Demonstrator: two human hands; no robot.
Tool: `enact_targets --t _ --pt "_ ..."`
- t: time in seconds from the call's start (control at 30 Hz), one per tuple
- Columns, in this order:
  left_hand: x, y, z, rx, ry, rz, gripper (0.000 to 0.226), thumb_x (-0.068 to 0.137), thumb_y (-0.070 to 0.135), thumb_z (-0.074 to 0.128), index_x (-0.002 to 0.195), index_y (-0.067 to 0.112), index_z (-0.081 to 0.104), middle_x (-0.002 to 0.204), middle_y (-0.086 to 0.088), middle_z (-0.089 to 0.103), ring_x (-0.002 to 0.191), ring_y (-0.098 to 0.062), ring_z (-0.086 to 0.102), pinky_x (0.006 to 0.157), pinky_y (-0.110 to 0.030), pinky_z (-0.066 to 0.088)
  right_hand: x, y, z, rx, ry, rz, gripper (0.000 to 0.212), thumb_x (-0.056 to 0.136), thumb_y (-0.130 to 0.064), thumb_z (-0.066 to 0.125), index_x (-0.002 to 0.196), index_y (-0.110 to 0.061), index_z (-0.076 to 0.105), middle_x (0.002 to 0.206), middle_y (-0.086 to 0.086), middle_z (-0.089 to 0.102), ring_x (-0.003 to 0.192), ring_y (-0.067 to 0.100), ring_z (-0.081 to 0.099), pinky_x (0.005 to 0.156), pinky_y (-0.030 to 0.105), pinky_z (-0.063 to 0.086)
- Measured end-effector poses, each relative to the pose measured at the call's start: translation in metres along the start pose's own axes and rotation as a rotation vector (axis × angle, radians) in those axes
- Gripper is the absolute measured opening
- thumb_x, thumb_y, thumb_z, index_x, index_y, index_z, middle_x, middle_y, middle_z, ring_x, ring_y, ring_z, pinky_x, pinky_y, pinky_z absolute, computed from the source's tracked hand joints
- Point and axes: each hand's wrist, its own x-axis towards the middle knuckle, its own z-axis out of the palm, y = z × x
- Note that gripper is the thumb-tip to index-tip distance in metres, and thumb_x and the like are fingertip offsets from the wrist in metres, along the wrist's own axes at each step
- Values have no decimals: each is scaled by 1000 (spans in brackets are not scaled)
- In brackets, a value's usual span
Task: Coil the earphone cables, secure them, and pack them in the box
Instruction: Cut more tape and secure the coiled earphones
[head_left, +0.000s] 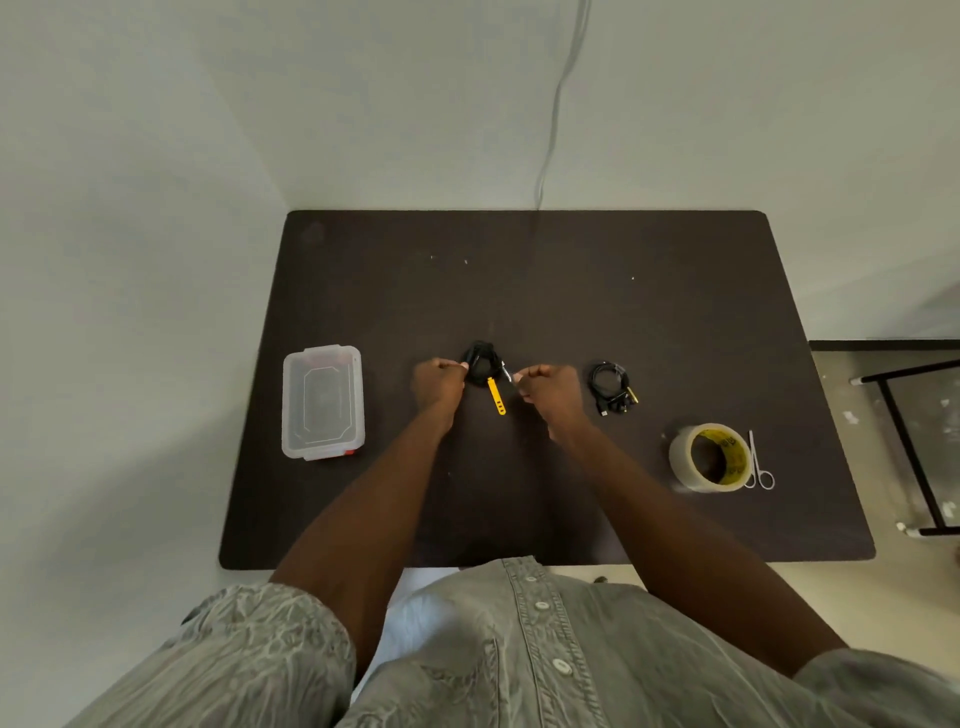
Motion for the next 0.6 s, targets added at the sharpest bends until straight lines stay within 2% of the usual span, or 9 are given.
enact_targets --t 0.07,0.17,0.23,0.3,0.43,0.53,0.6 --pt "9 4 1 105 13 2 17 74 30 75 78 16 66 84 -10 71 86 -28 69 79 -38 57 4 1 -3 15 7 9 21 84 -6 69 65 -16 67 62 2 59 63 14 52 67 30 47" --pt "11 13 5 340 -2 106 48 76 31 76 117 10 62 116 -10 65 108 -29 61 90 -34 49 7 2 -6 17 5 8 21 86 -7 68 67 -15 67 63 2 59 65 14 52 68 32 46" --pt "13 20 8 473 -58 247 58 78 27 75 131 14 54 128 -8 57 116 -26 56 94 -34 44 9 3 -8 11 2 9 20 87 -7 67 68 -14 67 64 3 60 66 15 51 68 31 45" --pt "18 26 12 547 -129 341 63 76 23 75 135 18 52 132 -8 54 119 -25 54 98 -36 45 11 5 -10 14 2 19 18 87 -8 68 70 -14 68 67 4 61 68 14 53 69 30 46" --pt "25 35 17 723 -227 450 53 75 18 75 125 18 61 124 -8 64 116 -27 58 96 -37 47 13 6 -9 46 12 46 16 87 -9 68 71 -13 67 71 7 63 70 17 54 71 32 48" --pt "23 36 19 855 -197 461 31 73 18 70 104 21 67 108 -7 69 106 -28 61 92 -37 47 11 5 -8 57 12 57 17 87 -9 67 71 -14 66 70 5 62 69 16 54 72 32 49" --pt "18 34 19 872 -198 413 18 70 19 69 88 14 69 95 -10 70 95 -31 64 83 -37 51 11 5 -8 61 11 68 18 88 -9 67 71 -15 66 70 4 63 69 14 56 72 31 49"
